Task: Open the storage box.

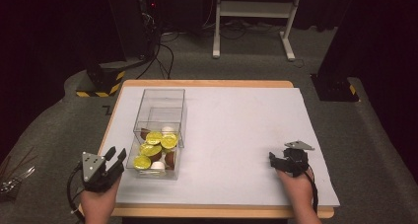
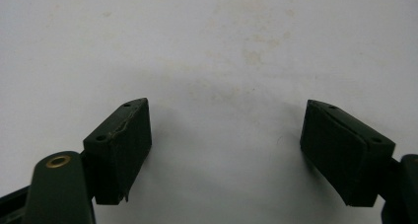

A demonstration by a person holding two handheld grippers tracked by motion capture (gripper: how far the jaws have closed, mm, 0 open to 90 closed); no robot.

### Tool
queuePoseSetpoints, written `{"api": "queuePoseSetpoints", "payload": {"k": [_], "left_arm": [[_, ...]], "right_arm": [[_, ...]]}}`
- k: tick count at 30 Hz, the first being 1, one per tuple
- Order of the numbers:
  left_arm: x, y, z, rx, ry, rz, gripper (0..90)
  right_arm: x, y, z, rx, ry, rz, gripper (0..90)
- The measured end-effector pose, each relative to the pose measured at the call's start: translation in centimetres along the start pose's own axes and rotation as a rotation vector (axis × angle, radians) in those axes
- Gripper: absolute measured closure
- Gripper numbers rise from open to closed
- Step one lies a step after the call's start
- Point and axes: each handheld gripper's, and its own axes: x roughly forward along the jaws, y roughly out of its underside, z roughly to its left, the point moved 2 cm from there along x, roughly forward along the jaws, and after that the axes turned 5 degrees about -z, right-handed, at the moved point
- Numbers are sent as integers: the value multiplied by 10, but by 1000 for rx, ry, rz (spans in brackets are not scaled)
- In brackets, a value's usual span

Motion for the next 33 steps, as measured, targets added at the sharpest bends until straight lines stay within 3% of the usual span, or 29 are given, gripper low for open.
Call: {"api": "queuePoseSetpoints", "payload": {"k": [6,9,12,17,19,21,24,33], "left_arm": [[17,8,27,12,-37,29,558],[31,22,40,14,-55,63,534],[40,39,49,54,-69,117,517],[49,55,49,6,-60,165,488],[51,59,48,32,-52,188,470],[53,62,48,31,-50,194,467],[55,65,50,33,-69,223,462],[58,69,51,70,-103,249,424]], "right_arm": [[-1,0,0,-4,-6,-5,259],[-4,0,-1,-14,-13,-20,282],[-9,-2,1,-22,-16,-43,307],[-13,-2,9,-45,-33,-59,329],[-15,-2,13,-41,-38,-62,346],[-18,-3,16,-45,-52,-74,362],[-21,-3,22,-47,-65,-83,386],[-24,-5,38,-87,-123,-97,424]]}}
